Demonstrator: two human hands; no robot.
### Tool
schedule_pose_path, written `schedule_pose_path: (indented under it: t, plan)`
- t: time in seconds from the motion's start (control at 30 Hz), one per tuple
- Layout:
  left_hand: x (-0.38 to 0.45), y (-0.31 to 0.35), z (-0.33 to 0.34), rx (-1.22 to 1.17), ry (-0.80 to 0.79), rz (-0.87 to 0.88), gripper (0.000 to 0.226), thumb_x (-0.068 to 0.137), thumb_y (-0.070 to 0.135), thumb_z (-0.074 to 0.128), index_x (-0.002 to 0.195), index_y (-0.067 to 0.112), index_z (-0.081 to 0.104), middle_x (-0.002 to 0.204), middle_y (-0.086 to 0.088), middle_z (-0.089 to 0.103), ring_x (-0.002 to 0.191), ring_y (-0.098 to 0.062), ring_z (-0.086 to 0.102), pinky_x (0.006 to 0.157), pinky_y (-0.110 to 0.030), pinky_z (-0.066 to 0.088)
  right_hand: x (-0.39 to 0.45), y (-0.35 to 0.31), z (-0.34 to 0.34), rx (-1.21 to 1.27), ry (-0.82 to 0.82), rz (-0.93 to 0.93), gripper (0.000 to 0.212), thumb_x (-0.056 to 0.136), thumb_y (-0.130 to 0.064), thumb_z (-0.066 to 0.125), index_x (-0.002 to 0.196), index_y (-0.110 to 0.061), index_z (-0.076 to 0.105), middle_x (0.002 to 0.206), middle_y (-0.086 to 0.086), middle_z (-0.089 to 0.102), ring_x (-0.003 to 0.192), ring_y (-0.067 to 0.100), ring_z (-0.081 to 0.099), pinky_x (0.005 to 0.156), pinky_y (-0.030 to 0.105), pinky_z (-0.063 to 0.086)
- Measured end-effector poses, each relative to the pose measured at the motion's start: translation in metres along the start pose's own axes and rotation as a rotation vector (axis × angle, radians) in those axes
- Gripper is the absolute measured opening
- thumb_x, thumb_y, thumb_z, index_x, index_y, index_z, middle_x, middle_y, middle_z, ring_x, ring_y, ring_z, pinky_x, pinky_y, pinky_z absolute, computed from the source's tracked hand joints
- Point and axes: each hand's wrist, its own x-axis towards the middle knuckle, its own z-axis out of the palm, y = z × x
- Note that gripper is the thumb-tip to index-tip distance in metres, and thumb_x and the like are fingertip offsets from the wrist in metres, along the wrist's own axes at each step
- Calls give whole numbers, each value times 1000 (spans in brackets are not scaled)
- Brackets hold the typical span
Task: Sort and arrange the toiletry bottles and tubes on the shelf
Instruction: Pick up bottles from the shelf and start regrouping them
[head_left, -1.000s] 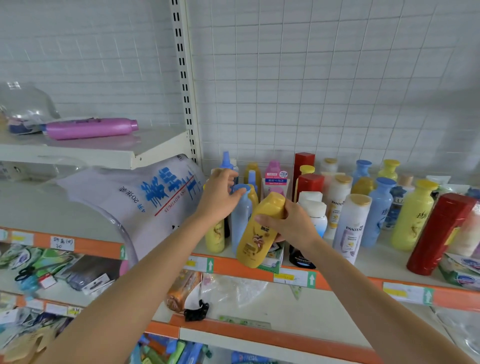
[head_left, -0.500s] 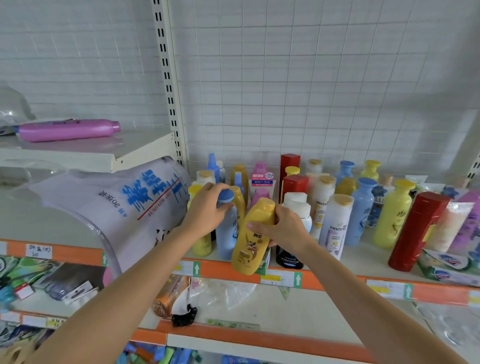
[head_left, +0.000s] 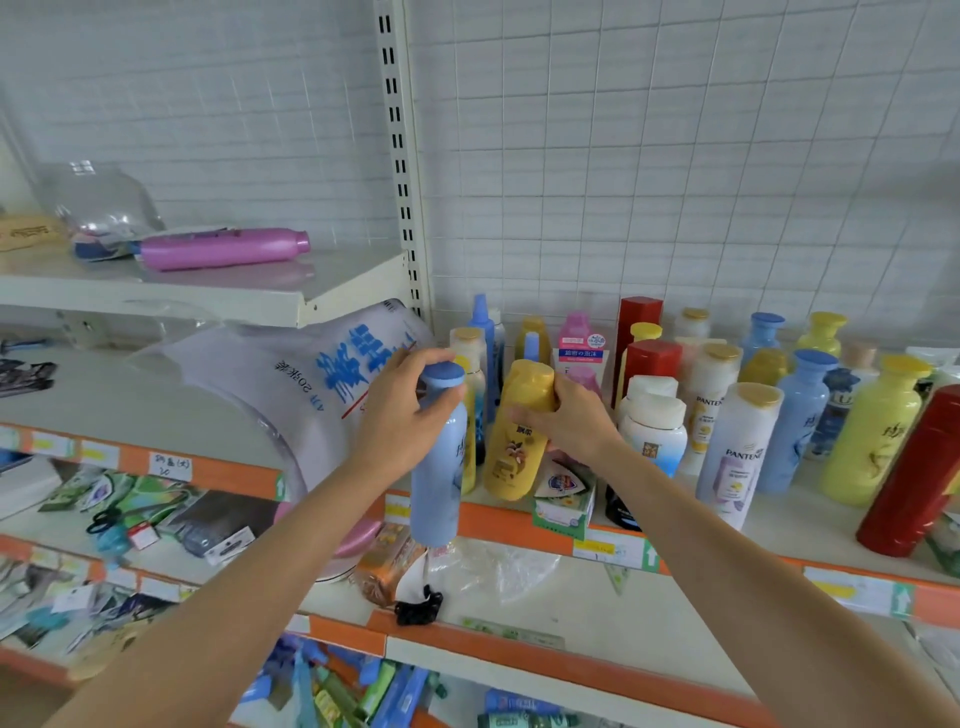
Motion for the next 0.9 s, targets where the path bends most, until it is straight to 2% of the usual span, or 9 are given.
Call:
schedule_pose_path:
  t: [0.13, 0.2, 0.3, 0.47, 0.57, 0.67, 0.77, 0.83, 0.9]
  plan:
    - [-10, -7, -6, -50, -21, -53, 34, 80, 8, 68, 113, 10, 60, 112, -7, 59, 99, -16, 57, 85, -21, 47, 16, 2, 21, -167, -53, 18, 72, 78, -49, 66, 132, -10, 38, 112, 11, 62, 100, 29, 60, 84, 44, 52]
    - [-14, -9, -6, -91, -39, -85, 34, 79, 8, 70, 111, 12, 61, 111, -3, 60, 101, -15, 58, 88, -24, 48, 20, 6, 27, -208, -78, 32, 77, 79, -48, 65, 137, -10, 31, 115, 14, 60, 102, 31, 58, 86, 45, 51]
    - [-16, -10, -4, -135, -48, -127, 34, 78, 8, 71, 109, 14, 62, 108, 2, 60, 101, -15, 58, 90, -25, 48, 25, 10, 33, -180, -88, 37, 76, 81, -44, 65, 138, -10, 28, 117, 17, 58, 103, 32, 57, 86, 45, 50]
    - [-13, -6, -1, -149, -72, -112, 33, 78, 10, 71, 110, 15, 63, 107, 4, 61, 100, -12, 58, 89, -23, 48, 28, 8, 32, -199, -115, 43, 78, 82, -43, 65, 140, -9, 26, 118, 18, 57, 101, 31, 58, 79, 37, 50]
    - [-9, 0, 3, -177, -83, -86, 32, 78, 11, 71, 108, 16, 63, 106, 5, 62, 99, -9, 59, 87, -19, 48, 24, 12, 24, -190, -116, 28, 65, 81, -40, 66, 131, -10, 38, 115, 13, 60, 102, 27, 59, 75, 30, 46]
    - [-6, 7, 9, -226, -99, -77, 30, 77, 10, 71, 105, 18, 62, 101, 12, 60, 94, -1, 57, 81, -9, 47, 5, 13, 6, -72, -73, -25, 52, 83, -19, 65, 129, -10, 44, 122, 7, 58, 110, 21, 56, 86, 28, 46]
    - [0, 14, 19, -257, -124, -74, 30, 77, 12, 73, 103, 21, 63, 100, 13, 61, 94, -2, 58, 79, -11, 48, -25, 6, -18, 99, -235, -101, 52, 82, -5, 62, 130, -13, 45, 121, 2, 56, 110, 14, 55, 86, 20, 43]
    - [4, 22, 28, -274, -140, -54, 30, 76, 14, 74, 101, 24, 62, 99, 14, 62, 93, -1, 58, 79, -12, 47, -44, 0, -25, 119, -385, -113, 57, 80, -12, 69, 130, -19, 42, 114, -6, 55, 103, 8, 54, 84, 17, 44]
    - [6, 33, 38, -315, -153, -29, 29, 75, 13, 74, 100, 24, 64, 96, 17, 62, 90, 0, 59, 79, -10, 47, -56, -2, -23, 90, -375, -120, 63, 76, -25, 75, 127, -25, 39, 100, -14, 53, 89, 2, 52, 76, 15, 43]
